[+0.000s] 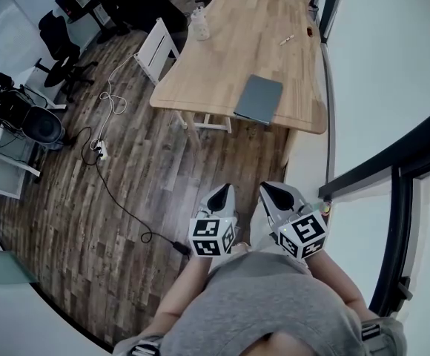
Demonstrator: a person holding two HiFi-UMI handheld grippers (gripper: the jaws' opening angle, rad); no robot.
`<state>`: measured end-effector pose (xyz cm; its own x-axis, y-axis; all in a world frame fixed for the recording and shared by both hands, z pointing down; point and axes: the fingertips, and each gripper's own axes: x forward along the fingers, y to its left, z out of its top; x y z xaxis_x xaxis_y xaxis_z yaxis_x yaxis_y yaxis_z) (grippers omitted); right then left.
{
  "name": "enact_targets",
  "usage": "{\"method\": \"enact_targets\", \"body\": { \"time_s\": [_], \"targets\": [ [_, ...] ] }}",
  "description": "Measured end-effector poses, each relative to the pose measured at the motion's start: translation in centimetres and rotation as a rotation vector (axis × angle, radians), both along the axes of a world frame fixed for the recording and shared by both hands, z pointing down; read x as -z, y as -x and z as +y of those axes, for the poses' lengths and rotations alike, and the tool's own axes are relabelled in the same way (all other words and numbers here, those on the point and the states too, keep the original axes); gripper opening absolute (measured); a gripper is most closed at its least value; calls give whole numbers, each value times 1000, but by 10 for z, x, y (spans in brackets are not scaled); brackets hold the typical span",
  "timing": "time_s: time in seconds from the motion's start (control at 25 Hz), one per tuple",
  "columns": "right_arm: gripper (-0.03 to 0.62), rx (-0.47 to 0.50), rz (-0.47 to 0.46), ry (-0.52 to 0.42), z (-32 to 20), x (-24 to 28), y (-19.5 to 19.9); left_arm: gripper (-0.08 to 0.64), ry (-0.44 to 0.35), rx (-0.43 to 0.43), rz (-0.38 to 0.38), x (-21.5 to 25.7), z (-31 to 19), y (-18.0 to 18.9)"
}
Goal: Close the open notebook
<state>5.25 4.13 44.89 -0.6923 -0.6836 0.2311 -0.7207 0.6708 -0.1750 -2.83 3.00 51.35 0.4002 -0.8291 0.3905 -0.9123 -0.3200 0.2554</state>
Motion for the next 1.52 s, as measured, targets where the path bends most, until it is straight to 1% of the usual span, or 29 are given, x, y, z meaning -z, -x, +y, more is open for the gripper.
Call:
{"method": "enact_targets", "body": {
  "time_s": [0.2, 0.32, 0.6, 1.16, 1.52],
  "targets": [
    [-2, 48, 25, -18, 5, 3, 6, 3, -9, 1, 3, 4, 0, -1],
    [-2, 60, 23, -26, 6, 6, 9, 3, -13, 1, 10, 5, 0, -2],
    [-2, 51, 12, -24, 5, 8, 4, 3, -19, -5, 12, 9, 0, -8],
    [-2, -3, -16, -2, -3, 6, -9, 3, -16, -20, 5, 8, -4, -14],
    [-2, -9, -23, 6, -7, 3, -11, 3, -3, -35, 8, 4, -7, -17]
  ]
}}
